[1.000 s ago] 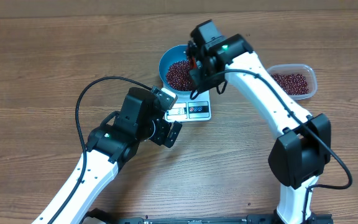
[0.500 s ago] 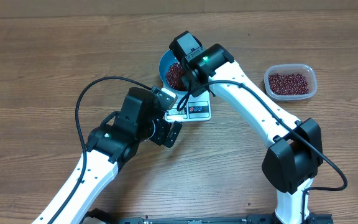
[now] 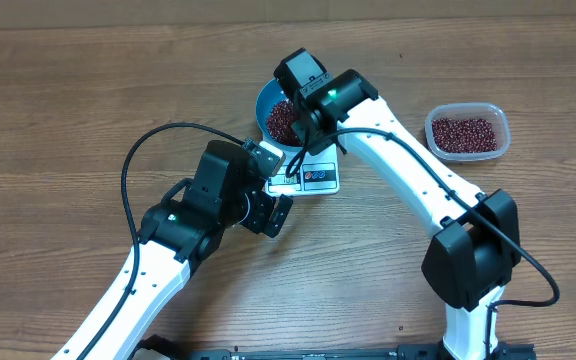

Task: Scoop item into bowl and weigh 150g on scale
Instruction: 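Return the scoop with the right gripper to the bean tub, then scoop another load of beans from the tub with the right gripper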

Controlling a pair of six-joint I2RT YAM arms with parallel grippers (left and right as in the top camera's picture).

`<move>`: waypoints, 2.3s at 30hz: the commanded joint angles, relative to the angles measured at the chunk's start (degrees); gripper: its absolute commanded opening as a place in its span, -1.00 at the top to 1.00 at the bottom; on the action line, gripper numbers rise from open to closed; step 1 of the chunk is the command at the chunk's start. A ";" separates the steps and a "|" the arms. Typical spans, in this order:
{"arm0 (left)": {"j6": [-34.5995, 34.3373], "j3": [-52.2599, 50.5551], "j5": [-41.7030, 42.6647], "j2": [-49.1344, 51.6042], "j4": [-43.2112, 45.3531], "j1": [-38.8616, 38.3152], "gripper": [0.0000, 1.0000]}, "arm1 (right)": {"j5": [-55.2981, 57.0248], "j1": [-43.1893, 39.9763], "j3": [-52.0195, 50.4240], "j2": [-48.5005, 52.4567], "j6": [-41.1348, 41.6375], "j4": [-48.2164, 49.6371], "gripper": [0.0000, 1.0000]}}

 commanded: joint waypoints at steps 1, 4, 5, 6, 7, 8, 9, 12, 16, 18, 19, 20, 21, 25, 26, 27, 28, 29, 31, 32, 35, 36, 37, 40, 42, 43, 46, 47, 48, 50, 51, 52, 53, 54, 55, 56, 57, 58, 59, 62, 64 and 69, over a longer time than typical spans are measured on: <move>0.52 1.18 -0.35 0.17 0.02 0.31 -0.99 | -5.81 -3.32 2.12 -4.17 -0.87 -0.09 0.93; 0.52 1.18 -0.33 0.17 0.02 0.28 -0.99 | -10.73 -6.62 2.12 -7.85 -2.80 -1.33 0.93; 0.52 1.18 -0.35 0.17 0.02 0.28 -0.99 | -11.72 -7.69 2.12 -9.01 -3.48 -1.97 0.93; 0.52 1.18 -0.35 0.17 0.02 0.31 -0.99 | -12.24 -8.83 2.12 -10.12 -4.04 -2.69 0.93; 0.52 1.18 -0.35 0.17 0.02 0.31 -0.99 | -12.22 -10.01 2.12 -11.26 -4.61 -3.56 0.93; 0.52 1.18 -0.35 0.17 0.02 0.31 -0.99 | -12.22 -11.47 2.12 -12.35 -5.51 -4.81 0.93; 0.52 1.18 -0.35 0.17 0.02 0.31 -0.99 | -12.20 -13.09 2.12 -13.40 -6.62 -6.27 0.93; 0.52 1.18 -0.35 0.17 0.02 0.31 -0.99 | -10.54 -19.47 2.12 -15.32 -8.57 -12.39 0.93; 0.52 1.18 -0.35 0.17 0.02 0.31 -0.99 | -6.51 -25.94 1.42 -15.02 -8.59 -17.07 0.92; 0.52 1.18 -0.35 0.17 0.02 0.31 -0.99 | -5.44 -28.48 -0.09 -14.88 -8.61 -17.29 0.92; 0.52 1.18 -0.35 0.17 0.02 0.31 -0.99 | -5.22 -29.94 -1.27 -14.88 -8.66 -17.25 0.92; 0.52 1.18 -0.35 0.17 0.02 0.31 -0.99 | -5.20 -30.86 -2.10 -14.82 -9.22 -17.22 0.92; 0.52 1.18 -0.35 0.17 0.02 0.28 -0.99 | -5.05 -31.87 -3.21 -14.82 -11.13 -17.25 0.92; 0.52 1.18 -0.35 0.17 0.02 0.31 -0.99 | -0.98 -34.91 -7.26 -14.80 -20.87 -16.09 0.92; 0.52 1.18 -0.35 0.17 0.02 0.31 -0.99 | 0.00 -35.23 -7.82 -14.80 -22.93 -15.56 0.93; 0.52 1.18 -0.33 0.17 0.02 0.31 -0.99 | 0.61 -35.45 -8.35 -14.78 -24.55 -14.75 0.93; 0.52 1.18 -0.33 0.17 0.02 0.28 -0.99 | 1.01 -35.67 -8.87 -14.78 -26.29 -13.70 0.92; 0.52 1.18 -0.33 0.17 0.02 0.31 -0.99 | 1.38 -35.71 -9.35 -14.78 -28.26 -12.81 0.92; 0.52 1.18 -0.33 0.17 0.02 0.31 -0.99 | 1.40 -35.71 -9.86 -14.69 -30.86 -11.23 0.93; 0.52 1.18 -0.35 0.17 0.02 0.31 -0.99 | 1.40 -35.71 -10.12 -14.67 -31.67 -10.19 0.92; 0.52 1.18 -0.35 0.17 0.02 0.31 -0.99 | 1.40 -35.71 -10.23 -14.19 -32.46 -8.04 0.92; 0.52 1.18 -0.35 0.17 0.02 0.31 -0.99 | 1.38 -35.76 -10.25 -13.99 -32.50 -7.72 0.92; 0.52 1.18 -0.35 0.17 0.02 0.35 -0.99 | 1.38 -35.80 -10.25 -13.70 -32.57 -7.45 0.92; 0.52 1.18 -0.33 0.17 0.02 0.26 -0.99 | 1.01 -36.33 -10.80 -12.66 -33.94 -7.23 0.93; 0.52 1.18 -0.33 0.17 0.02 0.28 -0.99 | 0.98 -36.89 -11.63 -11.93 -33.92 -7.23 0.92; 0.52 1.18 -0.37 0.17 0.02 0.35 -0.99 | 0.98 -37.27 -12.24 -11.50 -33.92 -7.32 0.93; 0.52 1.18 -0.33 0.20 0.02 0.24 -0.99 | 1.01 -38.21 -14.49 -10.49 -33.92 -7.48 0.93; 0.52 1.18 -0.33 0.20 0.02 0.24 -0.99 | 1.01 -38.53 -15.21 -10.25 -33.92 -7.45 0.93; 0.52 1.18 -0.33 0.20 0.02 0.26 -0.99 | 0.98 -38.82 -15.87 -10.08 -33.92 -7.32 0.92; 0.52 1.18 -0.35 0.17 0.02 0.35 -0.99 | 0.98 -39.30 -17.64 -10.05 -33.92 -6.16 0.92; 0.52 1.18 -0.35 0.20 0.02 0.35 -0.99 | 0.96 -39.50 -18.40 -10.05 -33.92 -5.31 0.93; 0.52 1.18 -0.35 0.20 0.02 0.33 -0.99 | 0.94 -39.78 -19.32 -10.05 -33.92 -4.11 0.92; 0.52 1.18 -0.33 0.17 0.02 0.28 -0.99 | 0.98 -39.91 -20.17 -10.03 -33.99 -2.78 0.92; 0.52 1.18 -0.33 0.20 0.00 0.28 -0.99 | 0.96 -40.17 -21.35 -10.03 -34.93 -1.07 0.92; 0.52 1.18 -0.37 0.17 0.02 0.31 -0.99 | 0.98 -40.19 -21.75 -10.03 -35.39 -0.55 0.92; 0.52 1.18 -0.33 0.20 0.02 0.31 -0.99 | 1.01 -40.22 -22.25 -10.03 -35.56 0.31 0.93; 0.52 1.18 -0.35 0.20 0.02 0.31 -0.99 | 0.94 -40.22 -22.53 -9.99 -36.37 1.05 0.93; 0.52 1.18 -0.35 0.20 0.02 0.31 -0.99 | 0.98 -40.22 -22.71 -9.99 -36.61 2.12 0.92; 0.52 1.18 -0.33 0.17 0.02 0.28 -0.99 | 0.96 -40.22 -22.88 -9.99 -36.81 3.19 0.93; 0.52 1.18 -0.33 0.17 0.02 0.31 -0.99 | 0.96 -40.65 -23.15 -9.99 -36.98 6.12 0.92; 0.52 1.18 -0.33 0.20 0.02 0.28 -0.99 | 0.96 -41.03 -23.15 -9.99 -37.42 5.81 0.93; 0.52 1.18 -0.35 0.20 0.02 0.31 -0.99 | 0.94 -42.05 -24.22 -9.99 -37.40 6.01 0.93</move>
